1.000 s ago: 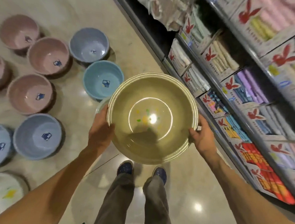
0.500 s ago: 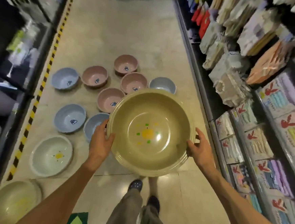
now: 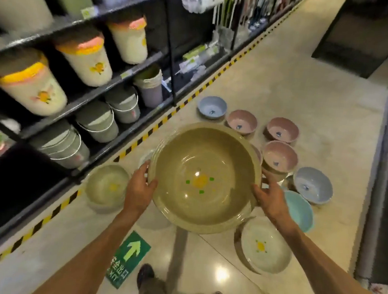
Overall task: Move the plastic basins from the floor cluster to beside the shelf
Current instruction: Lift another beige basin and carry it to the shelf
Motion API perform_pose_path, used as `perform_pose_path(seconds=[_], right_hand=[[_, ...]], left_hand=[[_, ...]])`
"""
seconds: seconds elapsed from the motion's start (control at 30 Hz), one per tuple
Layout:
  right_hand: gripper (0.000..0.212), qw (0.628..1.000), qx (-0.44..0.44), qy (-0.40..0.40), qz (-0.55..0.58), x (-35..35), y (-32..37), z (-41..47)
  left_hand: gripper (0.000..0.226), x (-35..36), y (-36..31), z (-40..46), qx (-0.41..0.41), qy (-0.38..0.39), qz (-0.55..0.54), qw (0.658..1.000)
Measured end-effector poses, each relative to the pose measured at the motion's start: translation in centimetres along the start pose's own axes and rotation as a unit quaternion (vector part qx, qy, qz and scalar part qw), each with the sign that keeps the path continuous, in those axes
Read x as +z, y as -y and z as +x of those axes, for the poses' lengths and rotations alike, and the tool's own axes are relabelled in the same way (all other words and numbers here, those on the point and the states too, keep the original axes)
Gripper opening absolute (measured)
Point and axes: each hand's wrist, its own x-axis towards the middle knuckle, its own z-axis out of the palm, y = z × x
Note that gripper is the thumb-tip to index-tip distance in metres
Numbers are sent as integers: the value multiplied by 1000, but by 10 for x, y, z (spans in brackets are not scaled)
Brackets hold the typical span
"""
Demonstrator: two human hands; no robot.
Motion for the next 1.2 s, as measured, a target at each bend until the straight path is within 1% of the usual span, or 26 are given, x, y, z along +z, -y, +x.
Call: perform_pose_path(seconds=[0.07, 0.1, 0.17, 0.27, 0.3, 0.37, 0.4, 0.43, 0.5, 0.53, 0.6, 0.63, 0.7, 0.77, 0.8, 0.83, 0.87, 0.9, 0.93, 1.0, 1.07, 1.13, 1.2], right_hand=[[78, 999, -30, 29, -8, 42, 32, 17], [78, 998, -42, 45, -11, 65, 44, 26], [71, 994, -71, 78, -20, 111, 74, 38], [84, 990, -91, 104, -27, 180, 127, 46], [76, 988, -96, 119, -26, 201, 146, 45], [42, 982, -112, 145, -40, 244, 176, 47], [37, 980, -118, 150, -48, 262, 188, 51], [44, 978, -125, 156, -51, 281, 196, 57], [71, 973, -136, 178, -51, 317, 211, 71], [73, 970, -135, 192, -59, 333, 217, 79], [60, 964, -135, 215, -75, 363, 227, 95], [54, 963, -137, 218, -79, 378, 231, 103], [43, 960, -132, 228, -93, 407, 238, 124], [26, 954, -140, 240, -115, 433, 243, 148], [25, 952, -143, 241, -125, 446, 246, 160], [26, 949, -144, 245, -134, 459, 247, 174], [30, 946, -142, 252, -144, 473, 248, 188], [38, 943, -136, 262, -152, 488, 247, 203], [46, 941, -128, 271, -156, 502, 243, 218], [53, 934, -119, 288, -173, 533, 237, 245], [53, 930, -108, 297, -188, 565, 229, 267], [51, 929, -105, 299, -193, 600, 215, 287], [48, 928, -112, 295, -198, 635, 195, 303]], left_hand=[[64, -44, 25, 12, -28, -31, 14, 999], [63, -65, 37, 17, -29, -43, 15, 999], [57, -108, 58, 24, -9, -68, 10, 998], [49, -169, 79, 26, 12, -117, -8, 993], [47, -188, 86, 27, 21, -133, -8, 991], [50, -221, 100, 30, 11, -150, -2, 989], [56, -235, 110, 34, 1, -160, -5, 987], [64, -247, 120, 38, -10, -174, -11, 985], [75, -265, 138, 49, -43, -191, -8, 981], [71, -272, 142, 54, -55, -189, -6, 980], [52, -284, 157, 70, -70, -195, -5, 978], [48, -288, 165, 78, -80, -200, -10, 976], [58, -294, 186, 98, -110, -204, -9, 973], [68, -295, 208, 121, -145, -209, 5, 967], [70, -294, 217, 133, -164, -209, 7, 964], [66, -292, 228, 147, -180, -207, 0, 962], [55, -290, 238, 161, -206, -201, 6, 958], [44, -287, 252, 175, -234, -197, 21, 952], [42, -285, 266, 187, -264, -192, 41, 944], [54, -278, 300, 209, -308, -185, 65, 931], [60, -273, 331, 228, -329, -175, 75, 925], [60, -271, 360, 249, -340, -169, 84, 921], [55, -268, 388, 269, -351, -168, 93, 917]])
